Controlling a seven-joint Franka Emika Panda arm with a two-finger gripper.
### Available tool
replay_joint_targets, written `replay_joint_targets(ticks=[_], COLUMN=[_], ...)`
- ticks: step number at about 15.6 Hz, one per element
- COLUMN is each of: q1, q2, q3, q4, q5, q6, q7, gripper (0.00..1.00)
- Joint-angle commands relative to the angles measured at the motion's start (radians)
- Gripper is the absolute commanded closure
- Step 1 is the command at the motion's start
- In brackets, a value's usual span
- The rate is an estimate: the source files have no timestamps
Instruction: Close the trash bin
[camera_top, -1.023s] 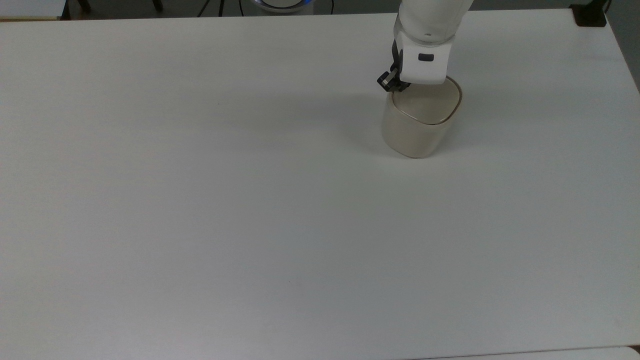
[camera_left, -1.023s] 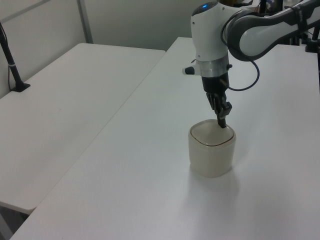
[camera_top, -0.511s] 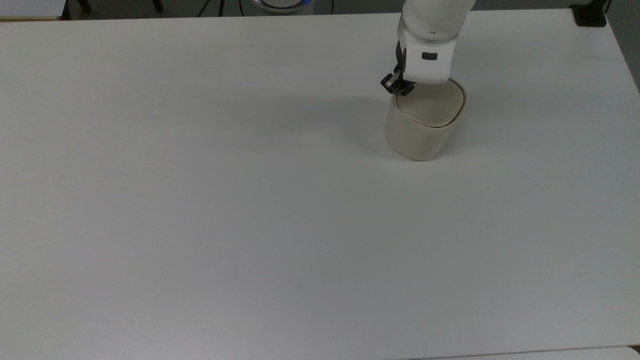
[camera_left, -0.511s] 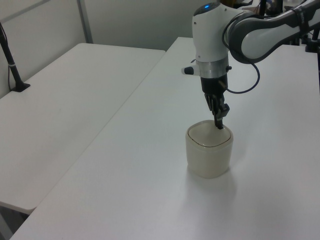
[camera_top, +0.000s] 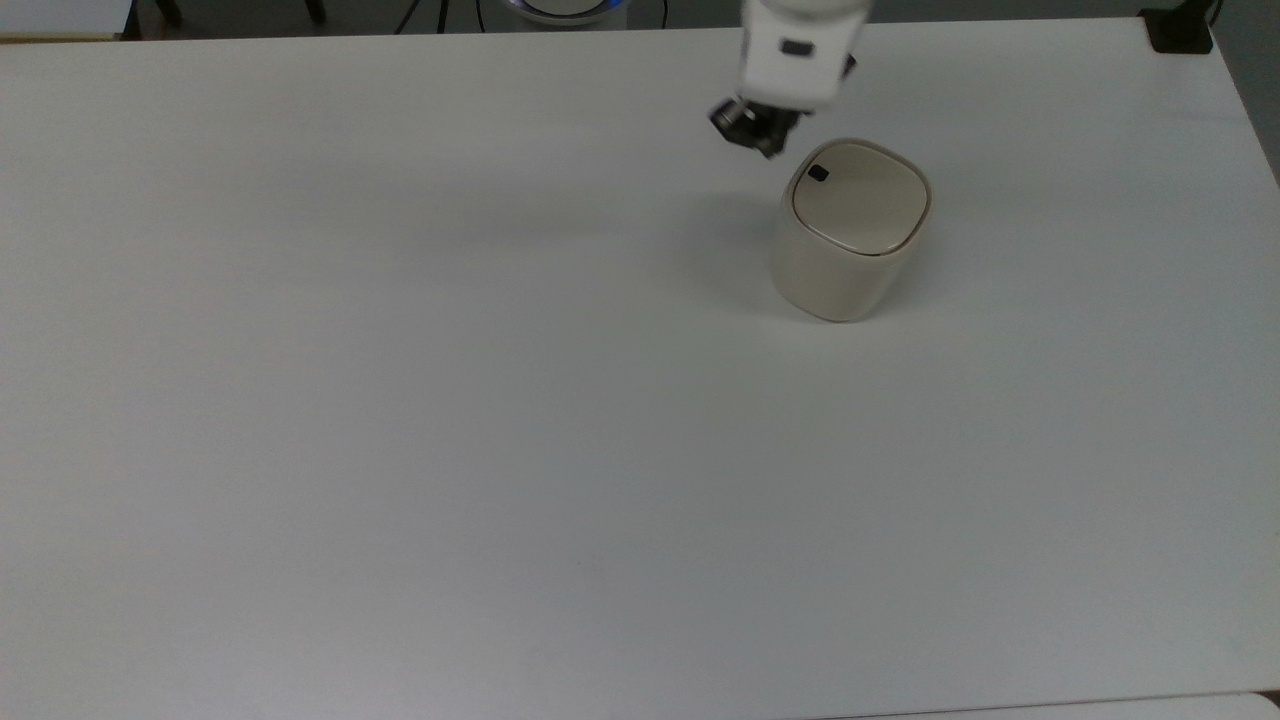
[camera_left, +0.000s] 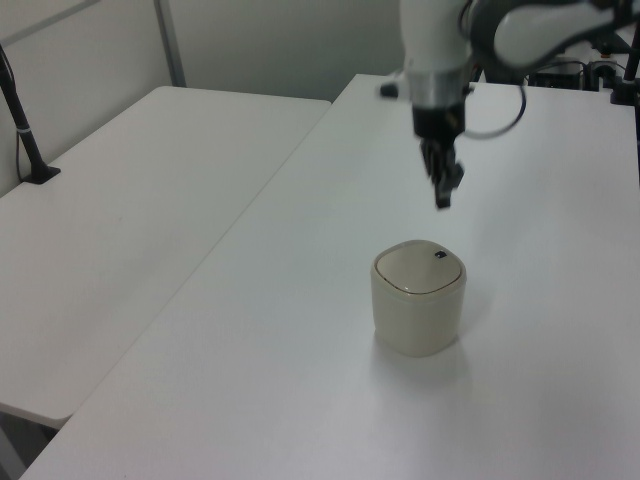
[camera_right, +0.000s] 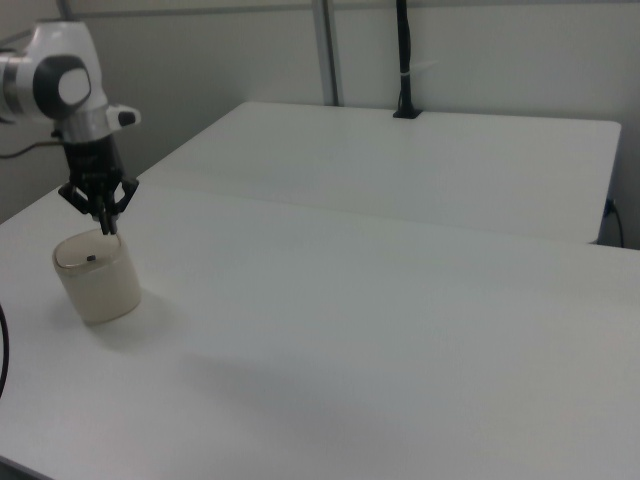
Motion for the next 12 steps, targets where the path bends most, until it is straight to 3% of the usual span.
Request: replay_joint_targets(ticks=[1,6,12], q1=[-0.160,-0.368,-0.382], q2=[-0.173,-0.250,-0.244], q3=[0.001,-0.005,-0.016], q4=[-0.056,-0.053,-0.057], q5=[-0.013,-0.012,-0.012], q6=[-0.136,-0.167,-0.153], q7=[0.020,0.048,0.193], gripper=[0.00,0.00,0.00])
